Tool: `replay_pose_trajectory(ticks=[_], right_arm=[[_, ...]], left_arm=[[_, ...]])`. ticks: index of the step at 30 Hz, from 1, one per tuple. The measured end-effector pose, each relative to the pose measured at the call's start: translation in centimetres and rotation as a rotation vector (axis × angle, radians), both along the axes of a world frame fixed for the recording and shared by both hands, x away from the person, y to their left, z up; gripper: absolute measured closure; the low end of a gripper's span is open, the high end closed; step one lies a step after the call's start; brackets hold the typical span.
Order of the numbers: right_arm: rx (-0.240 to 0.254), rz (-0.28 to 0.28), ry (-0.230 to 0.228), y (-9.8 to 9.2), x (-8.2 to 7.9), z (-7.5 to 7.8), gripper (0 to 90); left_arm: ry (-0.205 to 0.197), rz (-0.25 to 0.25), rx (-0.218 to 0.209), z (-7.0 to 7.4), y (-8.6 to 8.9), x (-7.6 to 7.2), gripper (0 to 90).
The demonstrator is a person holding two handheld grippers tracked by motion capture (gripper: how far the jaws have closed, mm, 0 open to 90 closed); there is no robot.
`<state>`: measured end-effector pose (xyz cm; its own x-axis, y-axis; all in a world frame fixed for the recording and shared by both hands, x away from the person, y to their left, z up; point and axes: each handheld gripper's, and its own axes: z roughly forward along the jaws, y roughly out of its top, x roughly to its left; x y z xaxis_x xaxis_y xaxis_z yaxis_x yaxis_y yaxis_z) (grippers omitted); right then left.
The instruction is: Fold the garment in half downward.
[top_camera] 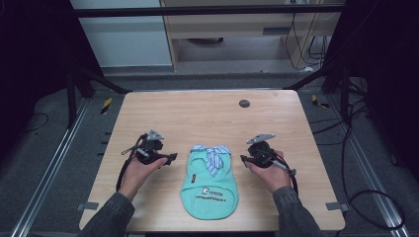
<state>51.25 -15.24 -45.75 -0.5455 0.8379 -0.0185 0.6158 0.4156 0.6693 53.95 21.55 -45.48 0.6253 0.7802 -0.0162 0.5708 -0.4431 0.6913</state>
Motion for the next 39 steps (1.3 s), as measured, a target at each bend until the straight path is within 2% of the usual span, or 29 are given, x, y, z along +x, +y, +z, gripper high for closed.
replay_pose_trajectory(ticks=[6,8,10,12,13,15,17,20,25,27,30,31,32,35,38,39], right_arm=[[0.025,0.043,-0.006,1.7,1.6,1.0,73.9],[0.042,0.049,0.000,2.5,2.1,1.2,77.9],[0.053,0.062,-0.001,3.2,2.8,1.2,80.3],[0.051,0.066,0.002,3.9,3.4,1.2,82.4],[0.051,0.066,0.002,3.9,3.4,1.2,82.4],[0.050,0.069,0.016,4.6,4.3,0.7,83.2],[0.059,0.061,0.026,4.9,4.8,0.2,82.7],[0.065,0.055,0.039,5.1,5.4,-0.3,80.6],[0.075,0.039,0.056,5.0,5.9,-0.6,73.8],[0.082,0.032,0.066,4.9,6.1,-0.7,69.1],[0.079,0.032,0.075,5.0,6.3,-0.8,65.9],[0.069,0.033,0.083,5.1,6.4,-1.0,62.7],[0.067,0.027,0.096,5.2,6.4,-1.0,61.0],[0.057,0.027,0.096,5.4,6.4,-1.0,59.5],[0.043,0.022,0.119,5.9,6.5,-1.2,58.5],[0.040,0.025,0.129,5.9,6.6,-1.2,58.2]], left_arm=[[-0.016,-0.020,-0.005,1.2,-1.6,1.0,43.3],[0.001,-0.022,-0.068,1.6,-2.5,2.1,51.1],[0.003,-0.027,-0.070,1.7,-2.8,2.4,55.0],[0.017,-0.047,-0.071,1.7,-4.1,3.1,60.1],[0.017,-0.047,-0.071,1.7,-4.1,3.1,61.2],[0.024,-0.066,-0.049,1.7,-5.0,3.7,62.9],[0.034,-0.077,-0.053,1.7,-5.6,4.1,65.0],[0.046,-0.092,-0.023,1.4,-6.4,4.6,65.2],[0.059,-0.103,-0.020,1.0,-6.9,4.8,65.4],[0.067,-0.112,-0.002,0.7,-7.1,4.9,62.9],[0.083,-0.118,0.005,0.5,-7.2,5.0,61.4],[0.096,-0.119,0.025,0.1,-7.2,4.9,60.0],[0.096,-0.113,0.024,0.0,-7.2,4.9,59.2],[0.106,-0.114,0.031,-0.2,-7.3,4.8,59.1],[0.124,-0.108,0.051,-0.6,-7.3,4.9,58.2],[0.145,-0.107,0.061,-0.8,-7.4,5.0,58.2]])
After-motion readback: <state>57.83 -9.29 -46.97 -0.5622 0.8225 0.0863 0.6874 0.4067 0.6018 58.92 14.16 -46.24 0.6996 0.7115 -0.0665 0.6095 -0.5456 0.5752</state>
